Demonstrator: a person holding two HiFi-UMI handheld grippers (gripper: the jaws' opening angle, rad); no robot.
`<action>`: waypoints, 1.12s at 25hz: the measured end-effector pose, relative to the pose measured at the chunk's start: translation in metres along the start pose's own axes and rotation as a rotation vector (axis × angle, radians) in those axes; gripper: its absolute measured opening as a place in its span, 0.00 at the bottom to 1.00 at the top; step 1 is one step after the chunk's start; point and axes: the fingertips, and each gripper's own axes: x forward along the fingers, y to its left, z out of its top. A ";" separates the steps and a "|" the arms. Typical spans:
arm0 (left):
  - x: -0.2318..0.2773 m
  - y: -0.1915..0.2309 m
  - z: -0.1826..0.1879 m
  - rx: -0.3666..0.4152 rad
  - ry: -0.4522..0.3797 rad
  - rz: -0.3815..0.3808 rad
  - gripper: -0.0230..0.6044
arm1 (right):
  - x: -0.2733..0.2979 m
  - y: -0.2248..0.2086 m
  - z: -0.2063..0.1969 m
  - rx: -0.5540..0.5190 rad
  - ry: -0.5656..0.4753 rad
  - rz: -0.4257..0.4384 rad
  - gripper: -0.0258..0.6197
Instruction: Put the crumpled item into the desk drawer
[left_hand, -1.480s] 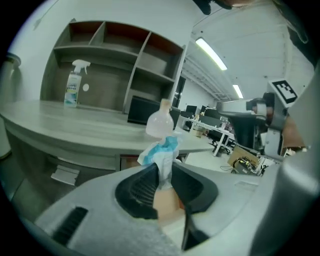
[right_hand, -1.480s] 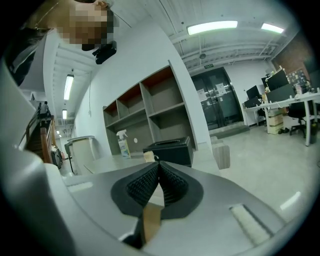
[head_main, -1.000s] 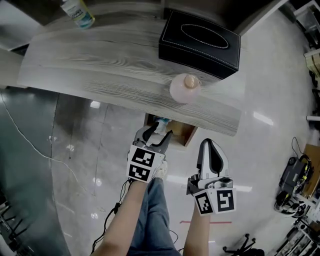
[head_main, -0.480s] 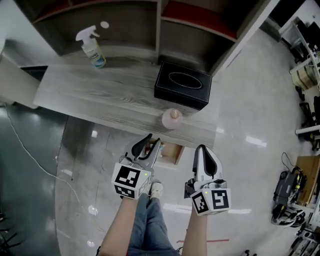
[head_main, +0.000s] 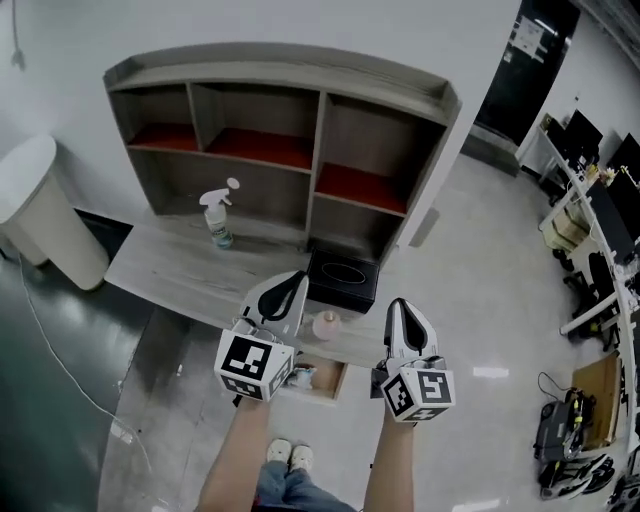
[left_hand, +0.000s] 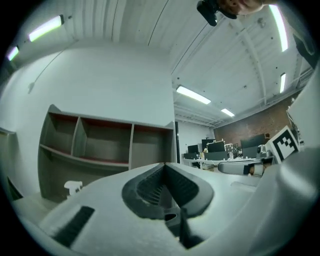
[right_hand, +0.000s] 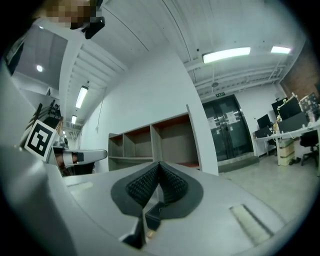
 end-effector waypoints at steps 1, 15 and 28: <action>-0.001 0.001 0.019 0.012 -0.024 0.000 0.04 | 0.001 0.002 0.017 -0.008 -0.018 0.000 0.06; -0.029 -0.027 0.096 0.069 -0.140 -0.025 0.04 | -0.040 0.004 0.082 -0.063 -0.084 -0.053 0.05; -0.037 -0.022 0.083 0.059 -0.103 -0.055 0.04 | -0.043 0.021 0.078 -0.062 -0.081 -0.056 0.05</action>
